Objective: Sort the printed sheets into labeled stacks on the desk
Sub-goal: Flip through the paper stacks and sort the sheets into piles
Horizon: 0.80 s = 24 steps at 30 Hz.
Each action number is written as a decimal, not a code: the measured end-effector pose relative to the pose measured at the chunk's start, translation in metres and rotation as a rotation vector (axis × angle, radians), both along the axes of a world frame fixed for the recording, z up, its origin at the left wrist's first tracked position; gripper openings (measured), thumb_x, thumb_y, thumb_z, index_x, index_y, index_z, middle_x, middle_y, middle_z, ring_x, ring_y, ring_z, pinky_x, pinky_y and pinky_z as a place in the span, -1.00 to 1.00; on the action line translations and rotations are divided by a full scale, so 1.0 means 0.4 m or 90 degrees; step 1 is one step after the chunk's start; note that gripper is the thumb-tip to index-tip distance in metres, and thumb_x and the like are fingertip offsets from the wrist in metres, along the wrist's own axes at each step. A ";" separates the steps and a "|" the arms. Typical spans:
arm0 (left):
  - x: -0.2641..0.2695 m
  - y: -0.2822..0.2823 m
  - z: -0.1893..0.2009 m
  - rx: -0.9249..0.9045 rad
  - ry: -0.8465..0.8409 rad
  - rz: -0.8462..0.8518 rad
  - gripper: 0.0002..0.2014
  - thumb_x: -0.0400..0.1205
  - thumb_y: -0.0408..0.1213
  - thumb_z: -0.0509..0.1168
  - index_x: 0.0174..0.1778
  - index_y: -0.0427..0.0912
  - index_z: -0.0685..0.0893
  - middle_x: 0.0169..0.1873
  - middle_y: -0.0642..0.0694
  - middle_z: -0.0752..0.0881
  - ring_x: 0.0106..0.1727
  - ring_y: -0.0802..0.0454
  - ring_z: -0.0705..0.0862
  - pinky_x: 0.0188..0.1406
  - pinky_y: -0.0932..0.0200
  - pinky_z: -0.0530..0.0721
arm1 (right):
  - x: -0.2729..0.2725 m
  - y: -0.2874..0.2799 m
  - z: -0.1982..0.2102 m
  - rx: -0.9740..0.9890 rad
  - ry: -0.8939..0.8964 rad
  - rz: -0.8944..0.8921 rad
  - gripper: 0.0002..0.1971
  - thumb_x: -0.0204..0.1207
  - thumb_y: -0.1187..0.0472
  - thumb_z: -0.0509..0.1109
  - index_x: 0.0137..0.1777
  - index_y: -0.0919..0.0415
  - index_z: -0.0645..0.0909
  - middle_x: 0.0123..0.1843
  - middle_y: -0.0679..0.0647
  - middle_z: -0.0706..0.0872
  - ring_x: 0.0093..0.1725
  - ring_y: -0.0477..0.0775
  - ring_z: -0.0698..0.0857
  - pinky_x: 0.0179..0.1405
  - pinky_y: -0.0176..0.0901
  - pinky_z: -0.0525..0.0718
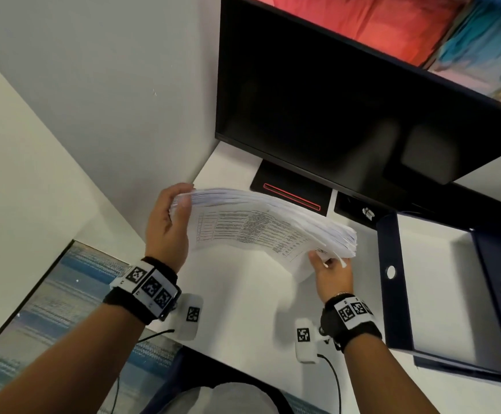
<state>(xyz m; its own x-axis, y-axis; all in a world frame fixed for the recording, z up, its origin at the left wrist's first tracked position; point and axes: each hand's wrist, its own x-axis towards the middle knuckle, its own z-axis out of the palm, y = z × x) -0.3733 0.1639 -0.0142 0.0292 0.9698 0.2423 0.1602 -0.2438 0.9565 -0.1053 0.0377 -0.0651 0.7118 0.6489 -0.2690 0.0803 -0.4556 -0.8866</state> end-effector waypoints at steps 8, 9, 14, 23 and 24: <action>-0.004 0.048 -0.006 -0.061 -0.028 -0.005 -0.65 0.66 -0.11 0.27 0.37 0.10 0.43 0.03 0.03 0.68 -0.10 0.39 0.67 -0.13 0.50 0.63 | 0.010 0.002 -0.008 0.005 -0.004 0.013 -0.80 0.59 0.23 0.46 0.12 0.31 0.63 -0.19 -0.14 0.62 -0.22 -0.25 0.59 -0.10 -0.38 0.55; -0.015 0.052 -0.023 -0.091 -0.008 -0.029 -0.51 0.59 -0.04 0.34 0.41 0.16 0.35 0.06 0.07 0.65 -0.06 0.38 0.69 -0.06 0.45 0.68 | 0.011 0.003 -0.007 0.000 -0.003 0.018 -0.81 0.61 0.22 0.44 0.11 0.32 0.61 -0.23 -0.15 0.59 -0.25 -0.25 0.57 -0.18 -0.47 0.54; -0.052 0.066 -0.095 -0.139 0.205 -0.087 -0.55 0.66 0.05 0.23 0.41 -0.09 0.55 0.18 0.05 0.71 0.21 0.06 0.69 0.23 -0.01 0.68 | 0.012 0.003 -0.012 0.006 0.022 0.003 -0.76 0.59 0.15 0.46 0.20 0.23 0.68 0.04 0.03 0.80 0.03 -0.03 0.74 0.12 -0.14 0.60; -0.010 0.055 -0.070 -0.240 0.185 0.037 -0.71 0.72 -0.24 0.24 0.34 -0.22 0.47 0.06 -0.05 0.62 0.05 -0.07 0.60 -0.02 0.08 0.49 | 0.014 0.029 0.006 -0.010 -0.093 0.040 -0.74 0.66 0.16 0.35 0.31 0.20 0.53 0.04 0.10 0.76 0.07 0.13 0.75 0.24 0.09 0.70; -0.012 0.069 -0.071 -0.258 0.206 0.058 -0.72 0.72 -0.21 0.25 0.31 -0.22 0.51 0.05 -0.05 0.65 0.02 -0.06 0.61 -0.05 0.08 0.50 | 0.025 0.037 0.008 -0.018 -0.105 0.055 -0.74 0.68 0.17 0.33 0.32 0.17 0.52 0.04 0.06 0.77 0.07 0.10 0.75 0.21 0.05 0.70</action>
